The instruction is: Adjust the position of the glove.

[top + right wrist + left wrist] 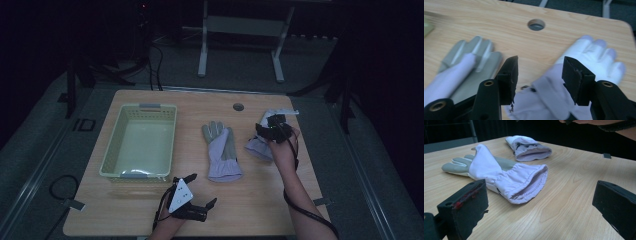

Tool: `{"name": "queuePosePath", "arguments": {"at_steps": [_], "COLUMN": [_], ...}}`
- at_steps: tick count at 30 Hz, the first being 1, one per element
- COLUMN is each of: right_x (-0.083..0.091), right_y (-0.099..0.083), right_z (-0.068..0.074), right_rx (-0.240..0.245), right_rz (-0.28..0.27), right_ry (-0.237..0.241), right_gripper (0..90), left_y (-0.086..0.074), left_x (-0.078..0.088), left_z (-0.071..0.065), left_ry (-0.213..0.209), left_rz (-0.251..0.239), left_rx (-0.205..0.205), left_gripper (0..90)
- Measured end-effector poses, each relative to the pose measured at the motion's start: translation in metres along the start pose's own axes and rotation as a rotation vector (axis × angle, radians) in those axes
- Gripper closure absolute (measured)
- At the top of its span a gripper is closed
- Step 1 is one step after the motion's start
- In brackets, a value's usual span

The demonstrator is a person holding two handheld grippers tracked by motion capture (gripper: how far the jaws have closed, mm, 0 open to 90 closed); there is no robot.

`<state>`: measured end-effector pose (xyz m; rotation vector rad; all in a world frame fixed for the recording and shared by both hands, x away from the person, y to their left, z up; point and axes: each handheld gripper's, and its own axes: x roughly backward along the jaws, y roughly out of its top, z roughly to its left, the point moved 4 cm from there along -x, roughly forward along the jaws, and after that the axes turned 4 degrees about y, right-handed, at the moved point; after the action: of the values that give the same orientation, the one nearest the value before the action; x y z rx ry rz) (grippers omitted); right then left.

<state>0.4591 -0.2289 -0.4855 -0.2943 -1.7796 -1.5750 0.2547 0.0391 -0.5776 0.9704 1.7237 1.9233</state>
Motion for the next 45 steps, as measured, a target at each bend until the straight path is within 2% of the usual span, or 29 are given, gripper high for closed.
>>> {"name": "queuePosePath", "arguments": {"at_steps": [7, 14, 19, 27, 32, 34, 36, 41, 45], "right_x": [-0.005, -0.011, -0.017, -0.041, -0.060, -0.068, -0.072, -0.075, -0.075], "right_y": [0.004, 0.001, -0.008, -0.020, -0.027, -0.030, -0.033, -0.036, -0.036], "right_z": [-0.021, -0.039, -0.045, -0.055, -0.062, -0.064, -0.066, -0.062, -0.060], "right_rx": [-0.011, -0.062, -0.096, -0.163, -0.202, -0.201, -0.227, -0.204, -0.194], "right_rz": [0.031, 0.060, 0.080, 0.122, 0.157, 0.178, 0.180, 0.173, 0.175], "right_ry": [-0.031, -0.043, -0.039, -0.048, -0.070, -0.082, -0.083, -0.062, -0.059], "right_gripper": [44.1, 43.6, 44.1, 39.3, 38.3, 38.5, 41.7, 60.2, 65.4], "left_y": [0.000, 0.000, 0.000, 0.000, 0.000, 0.000, 0.000, 0.000, 0.000], "left_x": [0.000, 0.000, 0.000, 0.000, 0.000, 0.000, 0.000, 0.000, 0.000], "left_z": [0.000, 0.000, 0.000, 0.000, 0.000, 0.000, 0.000, 0.000, 0.000], "left_ry": [0.001, -0.001, 0.001, 0.001, 0.000, 0.000, -0.001, -0.002, -0.002], "left_rz": [0.000, -0.002, -0.002, -0.002, -0.002, -0.001, -0.001, -0.002, -0.003], "left_rx": [0.004, 0.002, 0.002, 0.001, 0.001, 0.000, 0.000, -0.002, 0.000], "left_gripper": [0.0, 0.1, 0.0, 0.0, 0.1, 0.1, 0.1, 0.1, 0.0]}}
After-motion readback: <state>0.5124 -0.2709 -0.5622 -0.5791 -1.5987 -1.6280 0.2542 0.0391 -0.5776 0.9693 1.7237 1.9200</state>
